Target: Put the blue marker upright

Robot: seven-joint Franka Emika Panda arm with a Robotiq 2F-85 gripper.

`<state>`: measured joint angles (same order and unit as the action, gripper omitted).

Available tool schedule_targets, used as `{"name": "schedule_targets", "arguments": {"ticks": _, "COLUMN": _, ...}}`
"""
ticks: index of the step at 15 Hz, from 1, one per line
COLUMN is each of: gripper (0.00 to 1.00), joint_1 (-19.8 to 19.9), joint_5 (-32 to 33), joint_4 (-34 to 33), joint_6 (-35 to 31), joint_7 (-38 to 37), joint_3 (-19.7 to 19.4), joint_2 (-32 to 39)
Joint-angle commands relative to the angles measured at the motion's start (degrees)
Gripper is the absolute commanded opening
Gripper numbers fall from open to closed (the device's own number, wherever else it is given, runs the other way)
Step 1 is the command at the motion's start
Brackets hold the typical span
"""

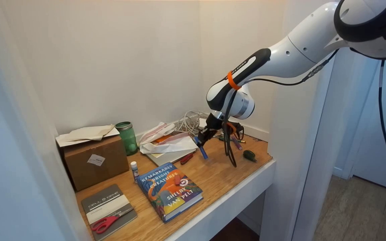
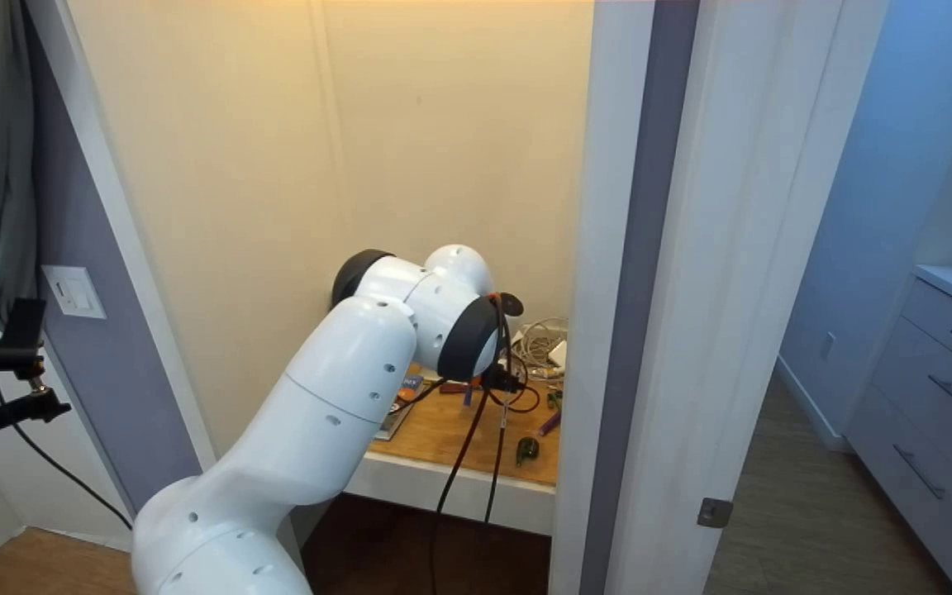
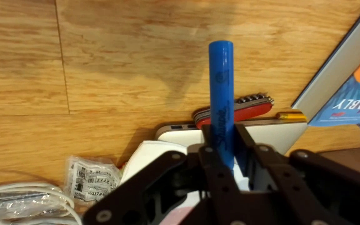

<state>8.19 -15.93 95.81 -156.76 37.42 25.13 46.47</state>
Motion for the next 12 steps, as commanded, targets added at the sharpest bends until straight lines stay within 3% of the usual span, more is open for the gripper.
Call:
{"name": "schedule_targets", "arguments": {"ticks": 1, "gripper": 0.05, "joint_1": 2.5, "joint_5": -0.5, "joint_4": 0.3, "joint_6": -5.7, "joint_7": 1.9, "joint_3": 3.3, "joint_2": 2.1}}
{"name": "schedule_targets", "arguments": {"ticks": 7, "gripper": 0.05, "joint_1": 7.8, "joint_5": 2.0, "joint_4": 0.7, "joint_6": -11.7, "joint_7": 6.6, "joint_3": 10.3, "joint_2": 6.0}}
{"name": "schedule_targets", "arguments": {"ticks": 12, "gripper": 0.05, "joint_1": 10.9, "joint_5": 4.9, "joint_4": 1.9, "joint_6": -16.7, "joint_7": 9.4, "joint_3": 13.6, "joint_2": 8.4}}
